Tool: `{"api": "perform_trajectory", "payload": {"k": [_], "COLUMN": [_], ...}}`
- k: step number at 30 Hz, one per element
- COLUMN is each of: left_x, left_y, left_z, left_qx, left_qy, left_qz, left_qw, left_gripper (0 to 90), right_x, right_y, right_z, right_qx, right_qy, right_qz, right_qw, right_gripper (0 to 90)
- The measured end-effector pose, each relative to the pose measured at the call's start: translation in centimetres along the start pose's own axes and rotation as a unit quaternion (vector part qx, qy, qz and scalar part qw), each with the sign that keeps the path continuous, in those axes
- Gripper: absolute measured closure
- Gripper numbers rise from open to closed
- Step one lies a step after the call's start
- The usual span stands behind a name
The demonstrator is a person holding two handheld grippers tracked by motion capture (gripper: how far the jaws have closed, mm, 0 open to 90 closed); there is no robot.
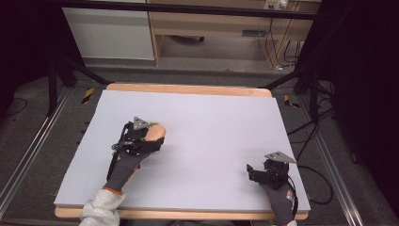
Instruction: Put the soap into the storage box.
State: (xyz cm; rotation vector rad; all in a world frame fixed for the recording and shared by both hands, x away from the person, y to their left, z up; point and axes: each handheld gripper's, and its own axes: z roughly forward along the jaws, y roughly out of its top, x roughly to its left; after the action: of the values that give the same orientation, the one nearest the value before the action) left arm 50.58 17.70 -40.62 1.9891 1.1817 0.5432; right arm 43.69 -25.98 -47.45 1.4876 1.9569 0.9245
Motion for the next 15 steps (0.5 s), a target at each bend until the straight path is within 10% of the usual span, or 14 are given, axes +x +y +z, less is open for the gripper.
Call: {"api": "perform_trajectory", "payload": {"k": [15], "left_x": [1.7], "left_y": [0.1], "left_z": [0.8], "left_qx": [0.002], "left_qy": [0.019], "left_qz": [-0.02], "left_qw": [0.9996], "left_gripper": [31.7], "right_x": [0.0], "right_y": [0.0], "right_z": [0.1], "right_qx": [0.002], "right_qy": [-0.001], "right_qz": [-0.001], "right_qw": [1.0], "right_gripper": [6.2]}}
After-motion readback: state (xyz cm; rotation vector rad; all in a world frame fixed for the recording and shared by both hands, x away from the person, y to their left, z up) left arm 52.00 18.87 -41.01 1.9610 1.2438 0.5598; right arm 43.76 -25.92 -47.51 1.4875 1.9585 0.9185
